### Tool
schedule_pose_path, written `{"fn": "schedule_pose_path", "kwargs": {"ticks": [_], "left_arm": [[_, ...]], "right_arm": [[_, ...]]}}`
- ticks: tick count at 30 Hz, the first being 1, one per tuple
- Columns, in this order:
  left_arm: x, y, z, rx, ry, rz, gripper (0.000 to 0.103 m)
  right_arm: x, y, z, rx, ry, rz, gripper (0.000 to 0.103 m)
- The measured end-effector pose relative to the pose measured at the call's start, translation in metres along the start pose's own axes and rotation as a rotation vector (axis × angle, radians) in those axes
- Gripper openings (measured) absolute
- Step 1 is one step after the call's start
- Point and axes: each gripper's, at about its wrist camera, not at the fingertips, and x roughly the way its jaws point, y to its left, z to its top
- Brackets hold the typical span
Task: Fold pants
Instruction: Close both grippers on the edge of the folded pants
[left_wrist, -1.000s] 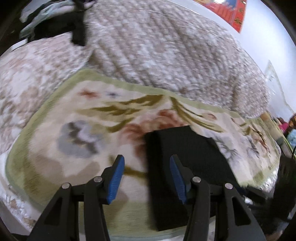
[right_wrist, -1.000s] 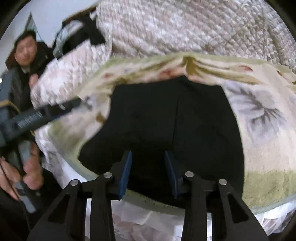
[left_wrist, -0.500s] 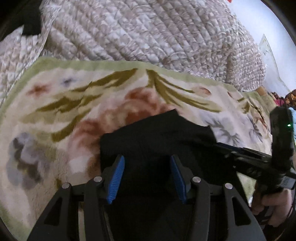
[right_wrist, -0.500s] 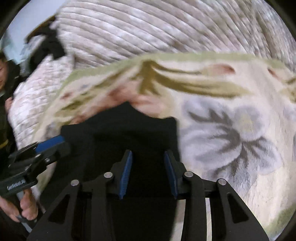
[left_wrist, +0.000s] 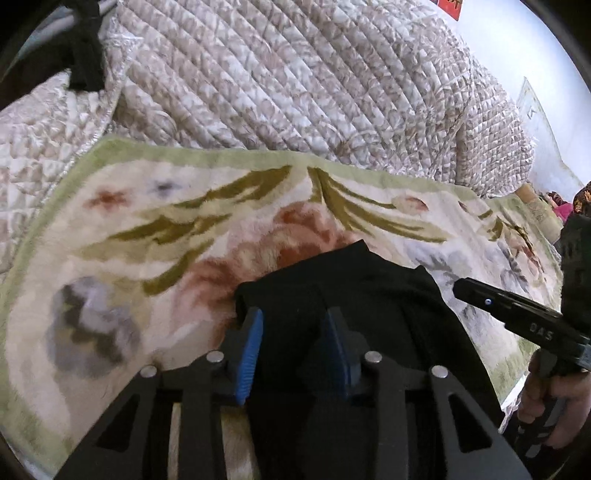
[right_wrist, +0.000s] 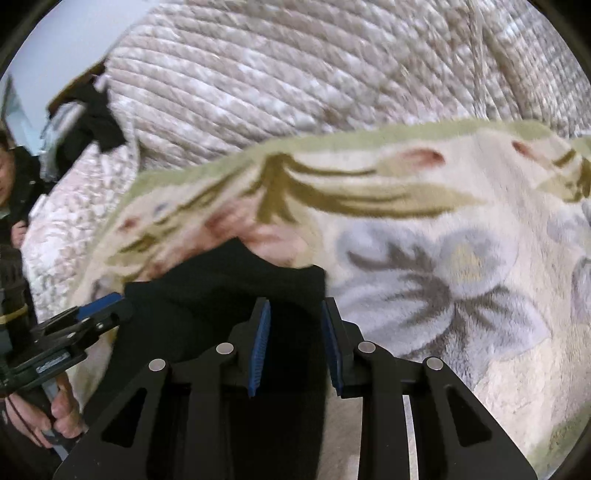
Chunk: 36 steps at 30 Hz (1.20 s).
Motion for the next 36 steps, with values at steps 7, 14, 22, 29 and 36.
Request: {"fn": "schedule_pose_path", "kwargs": {"ticks": [7, 14, 22, 29, 36], "left_arm": [[-0.018, -0.002, -0.016, 0.0, -0.002, -0.005, 0.027], [-0.019, -0.006, -0.039, 0.016, 0.026, 0.014, 0.024], [-0.017, -0.015, -0.055, 0.083, 0.014, 0.051, 0.024], [-0.016, -0.013, -0.055, 0.074, 0.016, 0.044, 0.026], [-0.014, -0.01, -0.052, 0.065, 0.019, 0.037, 0.026]], "right_arm": [[-0.018, 0.031, -0.023, -0.102, -0.008, -0.003, 0.029], [-0.014, 0.038, -0.056, -0.11, 0.047, -0.009, 0.029], [-0.011, 0.04, -0.07, -0.151, 0.022, -0.034, 0.03], [-0.01, 0.041, -0.07, -0.165, 0.01, -0.039, 0.031], [-0.01, 0.045, -0.07, -0.175, 0.015, -0.01, 0.047]]}}
